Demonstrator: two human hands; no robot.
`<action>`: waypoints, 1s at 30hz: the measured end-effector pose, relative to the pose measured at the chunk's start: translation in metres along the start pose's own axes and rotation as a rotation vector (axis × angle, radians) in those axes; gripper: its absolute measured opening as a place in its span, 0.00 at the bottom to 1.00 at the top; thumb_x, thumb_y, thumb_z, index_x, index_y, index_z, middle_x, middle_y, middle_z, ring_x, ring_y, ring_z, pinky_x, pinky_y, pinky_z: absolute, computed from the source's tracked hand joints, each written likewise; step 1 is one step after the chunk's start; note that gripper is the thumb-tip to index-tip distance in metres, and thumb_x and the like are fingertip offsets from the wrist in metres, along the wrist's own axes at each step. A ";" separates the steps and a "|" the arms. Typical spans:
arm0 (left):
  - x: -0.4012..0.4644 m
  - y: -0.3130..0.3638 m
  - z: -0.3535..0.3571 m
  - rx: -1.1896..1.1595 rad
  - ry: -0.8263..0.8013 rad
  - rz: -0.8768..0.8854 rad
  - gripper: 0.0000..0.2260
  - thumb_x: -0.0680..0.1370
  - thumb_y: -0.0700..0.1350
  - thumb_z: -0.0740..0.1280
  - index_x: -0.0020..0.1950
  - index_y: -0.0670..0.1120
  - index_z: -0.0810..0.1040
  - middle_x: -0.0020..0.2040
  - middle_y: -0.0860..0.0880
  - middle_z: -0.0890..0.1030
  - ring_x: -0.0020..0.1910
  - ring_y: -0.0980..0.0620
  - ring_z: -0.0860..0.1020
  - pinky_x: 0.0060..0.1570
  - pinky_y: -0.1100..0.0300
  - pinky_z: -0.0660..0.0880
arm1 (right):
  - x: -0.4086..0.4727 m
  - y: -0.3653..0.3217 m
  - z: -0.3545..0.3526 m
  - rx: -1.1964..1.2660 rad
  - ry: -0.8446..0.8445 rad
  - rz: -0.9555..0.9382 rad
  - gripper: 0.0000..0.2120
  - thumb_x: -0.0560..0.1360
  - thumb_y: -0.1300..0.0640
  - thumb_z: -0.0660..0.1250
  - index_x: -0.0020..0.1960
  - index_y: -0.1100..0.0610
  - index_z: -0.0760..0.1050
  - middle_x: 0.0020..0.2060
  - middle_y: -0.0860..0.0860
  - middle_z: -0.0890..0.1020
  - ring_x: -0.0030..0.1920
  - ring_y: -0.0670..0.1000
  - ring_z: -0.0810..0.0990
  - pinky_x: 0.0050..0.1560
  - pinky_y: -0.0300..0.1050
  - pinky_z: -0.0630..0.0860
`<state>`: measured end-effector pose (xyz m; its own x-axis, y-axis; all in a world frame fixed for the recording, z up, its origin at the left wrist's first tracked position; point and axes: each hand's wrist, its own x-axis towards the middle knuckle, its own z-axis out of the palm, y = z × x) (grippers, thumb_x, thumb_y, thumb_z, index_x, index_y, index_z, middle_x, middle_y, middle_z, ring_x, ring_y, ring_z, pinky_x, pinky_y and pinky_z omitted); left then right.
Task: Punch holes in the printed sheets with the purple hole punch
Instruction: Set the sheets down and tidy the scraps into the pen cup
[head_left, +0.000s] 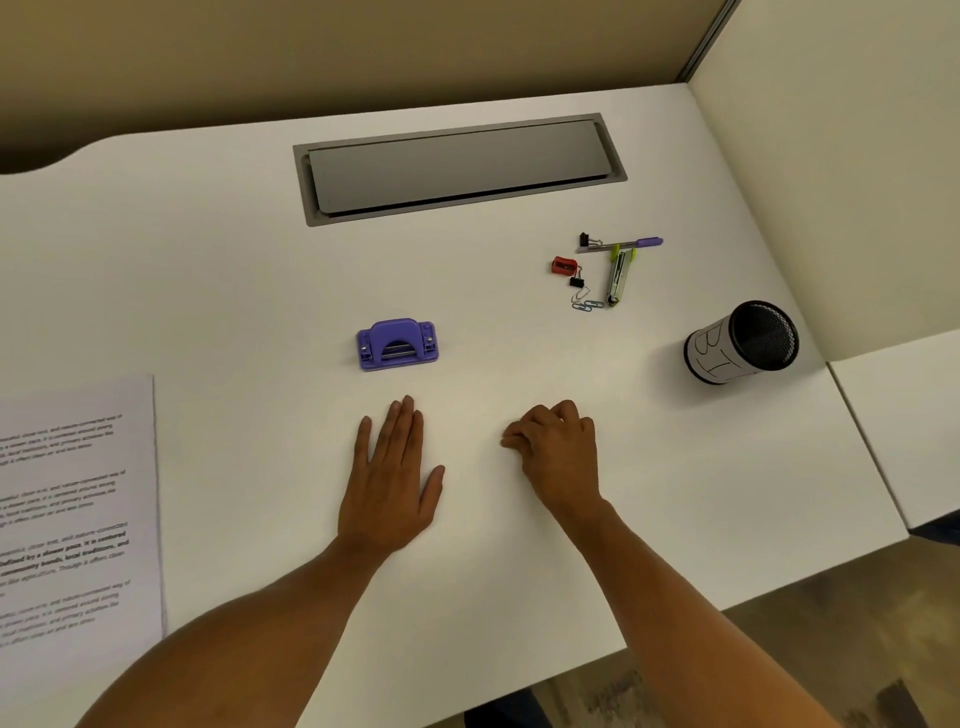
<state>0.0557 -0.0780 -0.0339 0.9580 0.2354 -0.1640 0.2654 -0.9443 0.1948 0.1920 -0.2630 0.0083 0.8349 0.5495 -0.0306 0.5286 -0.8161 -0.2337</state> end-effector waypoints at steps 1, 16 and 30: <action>0.000 0.000 0.000 -0.006 0.002 0.001 0.33 0.81 0.59 0.50 0.80 0.40 0.56 0.82 0.42 0.54 0.81 0.45 0.53 0.78 0.40 0.54 | -0.002 -0.002 0.001 -0.036 0.012 0.005 0.02 0.73 0.53 0.75 0.41 0.48 0.85 0.38 0.43 0.83 0.42 0.54 0.76 0.38 0.49 0.69; 0.000 0.000 0.001 -0.011 0.006 0.001 0.32 0.81 0.58 0.50 0.80 0.40 0.56 0.82 0.42 0.55 0.82 0.46 0.52 0.79 0.41 0.54 | -0.004 -0.004 -0.007 0.609 0.063 0.631 0.11 0.80 0.64 0.58 0.45 0.51 0.74 0.43 0.50 0.80 0.48 0.55 0.77 0.51 0.48 0.71; -0.001 -0.002 0.003 -0.005 0.009 0.004 0.33 0.81 0.59 0.47 0.80 0.40 0.56 0.82 0.43 0.54 0.81 0.47 0.53 0.79 0.42 0.52 | 0.058 0.112 -0.128 0.898 0.722 0.956 0.09 0.81 0.54 0.58 0.47 0.49 0.76 0.49 0.52 0.78 0.54 0.50 0.73 0.50 0.41 0.72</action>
<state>0.0536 -0.0771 -0.0375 0.9599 0.2342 -0.1542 0.2625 -0.9439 0.2006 0.3190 -0.3453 0.1048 0.8373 -0.5373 -0.1012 -0.2906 -0.2804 -0.9148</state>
